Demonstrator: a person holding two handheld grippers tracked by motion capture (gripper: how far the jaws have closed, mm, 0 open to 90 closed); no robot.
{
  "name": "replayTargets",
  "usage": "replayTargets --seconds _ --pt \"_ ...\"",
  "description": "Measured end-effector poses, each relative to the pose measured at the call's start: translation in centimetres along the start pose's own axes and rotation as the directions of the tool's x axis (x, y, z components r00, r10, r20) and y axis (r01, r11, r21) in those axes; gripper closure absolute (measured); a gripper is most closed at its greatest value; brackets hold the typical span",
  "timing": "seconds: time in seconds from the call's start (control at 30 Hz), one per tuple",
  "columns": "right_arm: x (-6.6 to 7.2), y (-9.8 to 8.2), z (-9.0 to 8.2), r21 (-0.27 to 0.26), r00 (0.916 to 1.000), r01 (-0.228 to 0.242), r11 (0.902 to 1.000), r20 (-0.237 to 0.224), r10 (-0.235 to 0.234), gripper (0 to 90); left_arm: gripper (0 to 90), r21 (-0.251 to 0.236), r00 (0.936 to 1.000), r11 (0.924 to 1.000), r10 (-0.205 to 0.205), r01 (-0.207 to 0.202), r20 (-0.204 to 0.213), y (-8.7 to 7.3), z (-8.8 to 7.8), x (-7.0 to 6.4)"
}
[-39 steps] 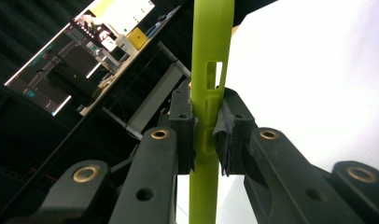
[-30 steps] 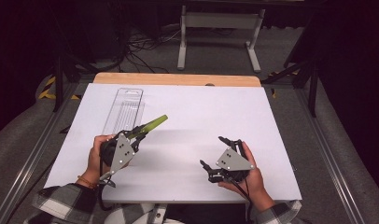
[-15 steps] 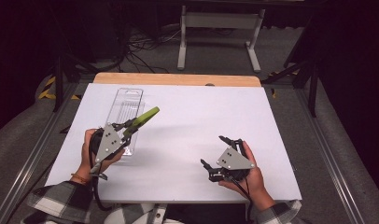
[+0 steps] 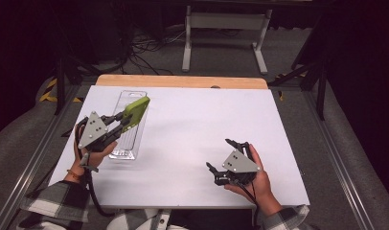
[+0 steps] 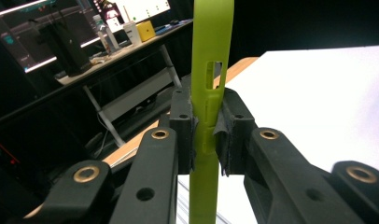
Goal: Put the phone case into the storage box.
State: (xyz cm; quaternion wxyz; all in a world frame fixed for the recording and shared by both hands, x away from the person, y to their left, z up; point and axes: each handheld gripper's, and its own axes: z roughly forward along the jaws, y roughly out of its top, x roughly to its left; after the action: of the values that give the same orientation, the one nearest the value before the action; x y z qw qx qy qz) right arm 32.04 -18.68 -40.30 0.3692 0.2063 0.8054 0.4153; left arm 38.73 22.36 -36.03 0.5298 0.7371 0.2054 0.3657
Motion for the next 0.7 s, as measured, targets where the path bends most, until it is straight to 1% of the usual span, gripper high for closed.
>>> replayTargets --seconds 0.3,0.43,0.57,0.67,0.7 --pt "0.0 -0.1 0.1 0.003 1.0000 -0.002 1.0000 -0.004 0.002 8.5 78.6 0.006 0.9994 0.9994 -0.034 0.034 0.001 -0.6 0.7 1.5" --pt "0.0 -0.1 0.2 0.009 1.0000 0.008 0.9999 -0.003 -0.008 8.6 78.5 -0.002 0.9987 0.9989 -0.048 0.048 0.016 -0.8 0.9 2.1" --pt "0.1 -0.1 0.3 0.011 1.0000 0.004 0.9999 -0.006 -0.004 8.6 78.5 -0.008 0.9974 0.9977 -0.066 0.067 0.029 -1.0 1.2 2.6" --pt "0.1 -0.1 0.3 0.008 1.0000 0.004 1.0000 -0.007 -0.004 8.6 78.5 -0.003 0.9973 0.9976 -0.069 0.069 0.026 -1.1 1.4 2.9" --pt "0.1 -0.1 0.3 0.009 1.0000 0.006 0.9999 -0.008 -0.005 8.6 78.5 -0.003 0.9965 0.9968 -0.079 0.079 0.027 -1.3 1.5 3.0"
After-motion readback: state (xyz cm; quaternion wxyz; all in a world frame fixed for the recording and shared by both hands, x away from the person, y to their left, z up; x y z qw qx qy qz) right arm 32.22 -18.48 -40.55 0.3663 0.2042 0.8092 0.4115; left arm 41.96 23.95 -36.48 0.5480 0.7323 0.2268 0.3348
